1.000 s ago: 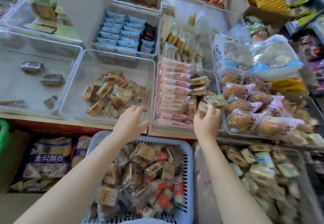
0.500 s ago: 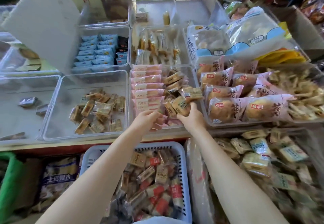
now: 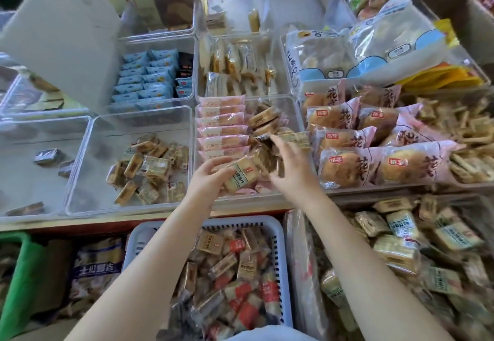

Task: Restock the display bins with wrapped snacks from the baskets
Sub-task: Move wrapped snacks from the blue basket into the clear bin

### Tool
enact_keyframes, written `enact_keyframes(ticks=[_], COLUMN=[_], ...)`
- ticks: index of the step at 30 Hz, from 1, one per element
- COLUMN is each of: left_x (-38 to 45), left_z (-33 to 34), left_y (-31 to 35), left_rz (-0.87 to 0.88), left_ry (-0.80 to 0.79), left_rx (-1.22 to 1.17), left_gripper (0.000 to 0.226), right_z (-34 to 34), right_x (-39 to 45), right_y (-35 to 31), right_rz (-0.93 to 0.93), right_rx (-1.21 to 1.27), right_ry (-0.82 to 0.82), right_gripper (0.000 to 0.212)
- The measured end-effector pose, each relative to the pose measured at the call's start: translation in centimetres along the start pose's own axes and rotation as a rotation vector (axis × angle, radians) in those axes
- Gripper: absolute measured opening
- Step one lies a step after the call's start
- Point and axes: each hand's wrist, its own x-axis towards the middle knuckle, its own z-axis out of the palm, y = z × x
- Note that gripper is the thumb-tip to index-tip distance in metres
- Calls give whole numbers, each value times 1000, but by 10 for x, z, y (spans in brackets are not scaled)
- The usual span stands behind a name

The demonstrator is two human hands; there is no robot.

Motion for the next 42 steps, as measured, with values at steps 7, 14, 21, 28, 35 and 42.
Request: enact_keyframes(ticks=[7,14,21,28,35,42], left_x=[-14,-18,-18,-10,-5,7], left_z=[-52,-110,-156,-194,-221,-256], left_y=[-4,-15,-24,-23,-22,-70], left_rz=[-60,-27,-2,66,131,269], left_ry=[32,114,194,301,147,444], left_rx=[-199,-428,-499,-254,-276,826], left_gripper=[41,45,40,40,46,45], right_z=[11,18,72,98,131,207], right_x=[60,28,23,24,38,94], right_y=[32,-77,-108,-92,-178,-200], right_rz=[169,457,651,347,110,376], right_rx=[-648,787,1397,-176,268,337], right_ry=[29,-194,-231,-128,-237,-311], right_gripper=[66,18,32,31,46,45])
